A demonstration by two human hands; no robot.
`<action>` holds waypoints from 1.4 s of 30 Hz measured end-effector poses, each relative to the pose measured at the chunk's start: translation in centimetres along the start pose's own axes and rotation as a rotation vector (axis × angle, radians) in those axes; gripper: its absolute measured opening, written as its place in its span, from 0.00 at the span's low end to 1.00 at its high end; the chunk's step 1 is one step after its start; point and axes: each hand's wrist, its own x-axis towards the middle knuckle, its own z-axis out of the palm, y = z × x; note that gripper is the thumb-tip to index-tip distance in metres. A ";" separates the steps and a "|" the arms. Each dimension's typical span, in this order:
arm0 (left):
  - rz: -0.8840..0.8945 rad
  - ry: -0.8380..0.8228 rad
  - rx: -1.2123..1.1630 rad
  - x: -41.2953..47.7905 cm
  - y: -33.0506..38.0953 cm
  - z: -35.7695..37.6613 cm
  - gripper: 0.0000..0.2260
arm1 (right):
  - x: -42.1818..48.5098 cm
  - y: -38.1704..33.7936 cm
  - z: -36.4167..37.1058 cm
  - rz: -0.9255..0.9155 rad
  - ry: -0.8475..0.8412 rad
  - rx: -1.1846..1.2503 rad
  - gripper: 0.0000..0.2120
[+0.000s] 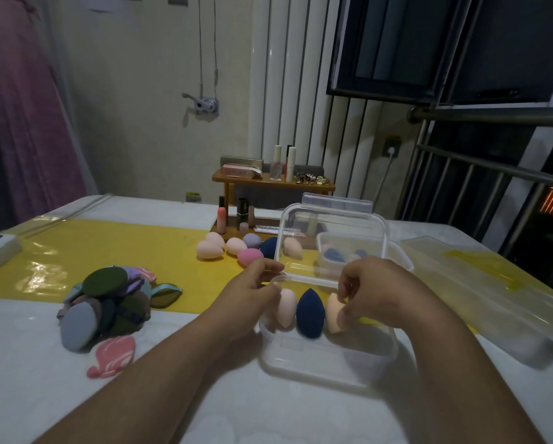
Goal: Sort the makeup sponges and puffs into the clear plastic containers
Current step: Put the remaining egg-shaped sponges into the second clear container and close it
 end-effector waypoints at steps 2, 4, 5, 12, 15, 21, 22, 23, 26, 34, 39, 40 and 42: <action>0.005 0.000 -0.005 0.0 0.0 0.0 0.15 | -0.1 0.1 0.0 -0.003 0.002 0.019 0.12; -0.003 -0.006 -0.013 0.0 -0.2 -0.1 0.15 | -0.1 0.1 -0.1 -0.008 0.006 0.020 0.11; -0.007 -0.007 -0.017 0.0 -0.2 -0.1 0.16 | -0.1 0.1 -0.1 -0.013 0.016 0.022 0.11; -0.018 0.006 -0.046 0.0 -0.2 0.0 0.16 | 0.3 -0.8 0.9 -0.095 0.244 0.199 0.02; -0.002 0.010 -0.020 0.1 -0.1 0.0 0.16 | 0.8 -1.6 2.1 -0.113 0.251 0.207 0.11; -0.030 0.048 -0.131 0.6 0.0 -0.3 0.17 | 1.4 -1.7 3.0 -0.078 0.173 0.188 0.14; -0.034 0.086 -0.126 0.7 0.0 -0.5 0.17 | 1.4 -1.7 2.9 -0.071 0.169 0.193 0.14; -0.030 0.135 -0.070 1.0 -0.1 -0.8 0.16 | 1.5 -1.7 2.9 -0.066 0.161 0.192 0.15; -0.002 0.266 0.263 1.9 -0.4 -1.7 0.16 | 1.6 -1.4 2.8 -0.049 0.155 0.197 0.14; 0.010 0.304 0.690 4.7 -1.1 -2.2 0.30 | 1.4 -0.7 1.8 -0.058 0.174 0.197 0.14; 0.010 0.418 0.872 5.5 -1.0 -1.3 0.25 | 1.7 -0.5 2.1 -0.061 0.186 0.228 0.15; 0.014 0.442 0.918 5.4 -1.0 -1.2 0.23 | 1.8 -0.4 2.1 -0.060 0.185 0.231 0.15; 0.002 0.502 0.966 5.3 -1.0 -1.1 0.18 | 1.9 -0.3 2.1 -0.062 0.181 0.232 0.14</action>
